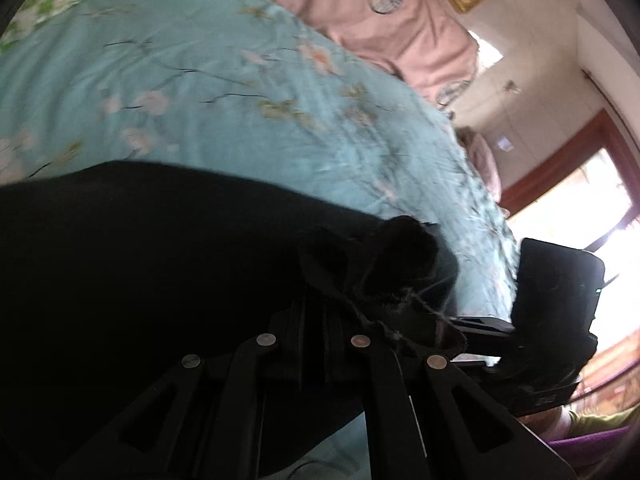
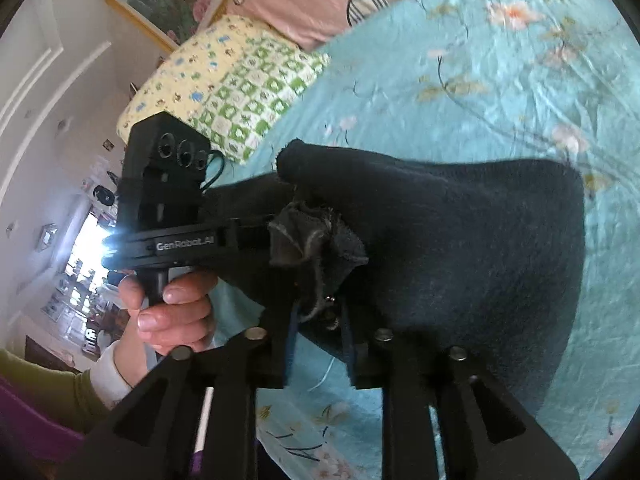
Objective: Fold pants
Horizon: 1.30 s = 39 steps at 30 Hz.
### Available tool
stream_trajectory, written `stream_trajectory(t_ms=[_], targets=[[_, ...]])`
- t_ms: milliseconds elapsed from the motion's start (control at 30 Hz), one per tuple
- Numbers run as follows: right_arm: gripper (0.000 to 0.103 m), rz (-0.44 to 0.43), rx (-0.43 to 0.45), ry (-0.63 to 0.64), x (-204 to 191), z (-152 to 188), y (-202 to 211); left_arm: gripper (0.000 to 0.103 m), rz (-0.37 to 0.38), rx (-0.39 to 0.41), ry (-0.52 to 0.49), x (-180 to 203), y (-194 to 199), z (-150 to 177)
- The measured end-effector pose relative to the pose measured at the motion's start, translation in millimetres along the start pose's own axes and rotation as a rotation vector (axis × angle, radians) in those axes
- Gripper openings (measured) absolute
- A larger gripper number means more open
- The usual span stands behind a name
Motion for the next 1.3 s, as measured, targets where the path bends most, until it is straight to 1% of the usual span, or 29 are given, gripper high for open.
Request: stream_trajectory(t_ms=[33,67,100,133,200,233,300,367,467,600,700,800,933,967,1033,1067,1100,1200,1300], targets=[[0.033,-0.003,0.001,0.003,-1.2,0.5,-0.9,0.005,-0.006,0.007,0.006,-2.3,2.9,2.1],[0.034,-0.004,0.003,0.009,-2.8,1.4,-0.1,0.006,-0.009,0.02,0.019,-5.2,7.5,4.6],[0.039,-0.005,0.006,0.018,-4.9,1.6,0.0,0.009,-0.012,0.031,0.03,-7.0,11.8,6.4],[0.043,-0.007,0.008,0.025,-7.2,3.9,0.9,0.01,-0.019,0.045,0.039,-9.0,17.0,8.8],[0.045,-0.007,0.012,0.041,-12.1,3.5,0.3,0.01,-0.055,0.074,0.051,-11.1,27.2,14.1],[0.046,-0.009,0.011,0.046,-14.7,3.1,-0.3,0.01,-0.079,0.09,0.053,-10.3,31.3,15.9],[0.046,-0.019,0.01,0.056,-19.8,3.0,0.1,0.015,-0.109,0.112,0.064,-10.9,40.0,21.5],[0.046,-0.035,0.016,0.065,-24.1,2.7,2.2,0.016,-0.104,0.13,0.083,-12.8,48.2,27.7],[0.046,-0.042,0.045,0.073,-29.6,-0.6,9.8,0.02,-0.11,0.152,0.113,-15.1,59.4,34.5],[0.046,-0.052,0.096,0.061,-30.8,-7.8,24.6,0.02,-0.125,0.19,0.148,-18.1,74.5,44.0],[0.046,-0.048,0.12,0.062,-31.7,-14.1,30.3,0.02,-0.156,0.234,0.178,-21.9,86.9,53.0],[0.046,-0.053,0.128,0.06,-33.1,-19.6,29.1,0.02,-0.15,0.264,0.217,-29.8,96.8,59.1],[0.046,-0.086,0.119,0.033,-34.8,-25.3,21.3,0.02,-0.167,0.298,0.25,-34.2,108.4,64.6],[0.046,-0.087,0.116,0.032,-36.0,-26.2,18.8,0.022,-0.174,0.308,0.26,-35.1,112.2,66.2],[0.046,-0.094,0.109,0.039,-41.4,-29.0,13.8,0.03,-0.185,0.326,0.272,-35.8,119.6,69.8],[0.046,-0.096,0.104,0.043,-44.3,-30.0,11.7,0.037,-0.197,0.344,0.281,-36.0,126.4,72.7],[0.046,-0.099,0.099,0.048,-48.2,-31.5,9.0,0.04,-0.203,0.354,0.285,-35.8,130.0,74.5],[0.046,-0.106,0.085,0.071,-59.5,-35.7,0.8,0.04,-0.23,0.398,0.313,-38.0,148.5,83.9],[0.055,-0.109,0.071,0.094,-69.6,-40.4,-8.5,0.04,-0.24,0.439,0.357,-44.5,166.9,95.1]])
Point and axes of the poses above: each gripper's, at about its wrist camera, not at the fingertips, and y roughly against the way its jaws point, x to its right, z to its underside, the point moved 1 cm from there along -y, roughly the way its jaws point, and after that the axes turned 14 degrees about z, right-handed, at the moved point
